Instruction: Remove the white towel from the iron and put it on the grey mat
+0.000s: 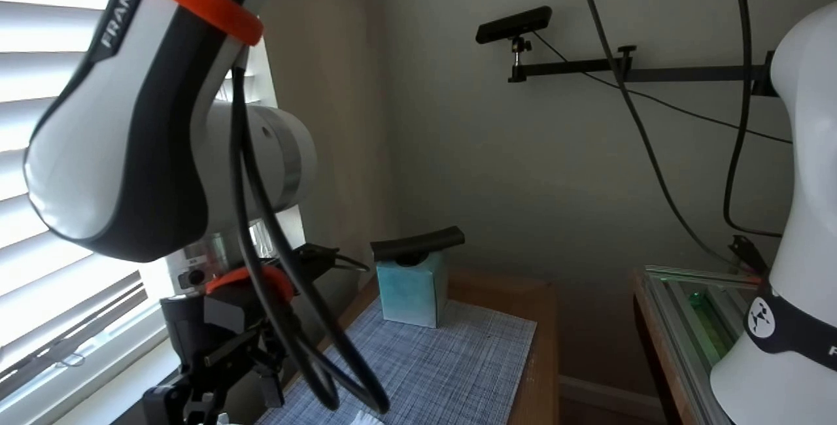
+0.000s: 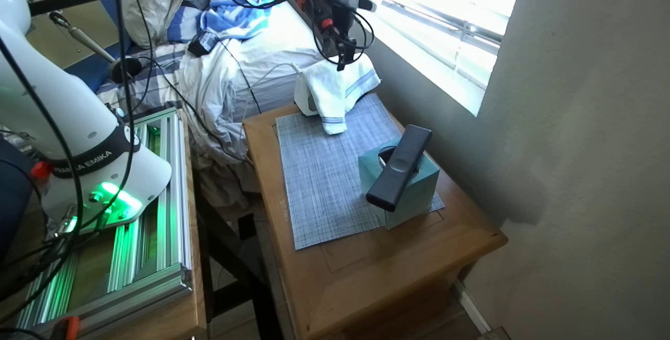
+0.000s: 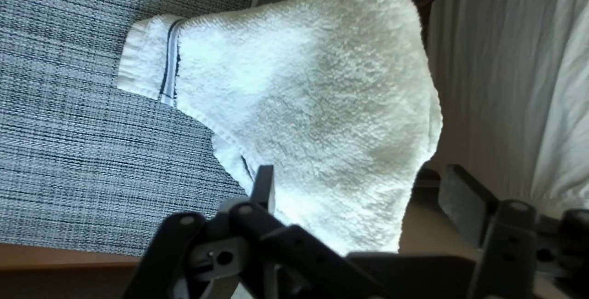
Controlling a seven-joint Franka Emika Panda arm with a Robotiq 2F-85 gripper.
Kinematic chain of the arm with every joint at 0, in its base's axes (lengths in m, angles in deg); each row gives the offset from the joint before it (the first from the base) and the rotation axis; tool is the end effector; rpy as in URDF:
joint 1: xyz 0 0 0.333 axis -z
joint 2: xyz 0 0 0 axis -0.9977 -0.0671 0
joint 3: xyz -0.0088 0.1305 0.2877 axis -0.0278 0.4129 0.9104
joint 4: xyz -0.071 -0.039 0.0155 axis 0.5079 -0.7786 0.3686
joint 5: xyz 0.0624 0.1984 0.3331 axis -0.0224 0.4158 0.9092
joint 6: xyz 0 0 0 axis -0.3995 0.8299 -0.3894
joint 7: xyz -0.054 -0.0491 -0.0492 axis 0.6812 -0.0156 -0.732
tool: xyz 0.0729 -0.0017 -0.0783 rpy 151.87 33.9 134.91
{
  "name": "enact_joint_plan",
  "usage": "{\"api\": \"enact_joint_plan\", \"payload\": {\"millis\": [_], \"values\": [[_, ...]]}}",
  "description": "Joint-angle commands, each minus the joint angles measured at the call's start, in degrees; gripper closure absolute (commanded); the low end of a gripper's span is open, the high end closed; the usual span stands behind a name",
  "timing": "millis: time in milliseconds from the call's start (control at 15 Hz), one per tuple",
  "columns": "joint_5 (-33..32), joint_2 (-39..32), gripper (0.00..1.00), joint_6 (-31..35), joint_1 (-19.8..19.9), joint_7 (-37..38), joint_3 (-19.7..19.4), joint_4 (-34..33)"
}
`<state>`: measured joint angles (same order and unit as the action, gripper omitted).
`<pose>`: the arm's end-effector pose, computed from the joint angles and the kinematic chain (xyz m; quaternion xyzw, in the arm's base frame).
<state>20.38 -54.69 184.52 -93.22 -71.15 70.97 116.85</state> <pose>0.5610 0.1530 0.1725 -0.9904 -0.0421 0.0886 0.0969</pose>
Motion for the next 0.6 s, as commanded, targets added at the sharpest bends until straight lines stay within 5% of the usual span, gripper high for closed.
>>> {"api": "enact_joint_plan", "payload": {"millis": [0, 133, 267, 533], "values": [[-1.04, -2.02, 0.28, -0.18, 0.01, 0.48, 0.32, -2.37], [-1.22, -2.64, 0.33, -0.27, -0.07, 0.44, 0.33, -3.03], [-1.44, -2.83, 0.58, -0.26, -0.21, 0.52, 0.32, -3.36], [-2.60, -2.25, 0.87, -0.26, -0.86, 1.11, -0.04, -3.16]]}}
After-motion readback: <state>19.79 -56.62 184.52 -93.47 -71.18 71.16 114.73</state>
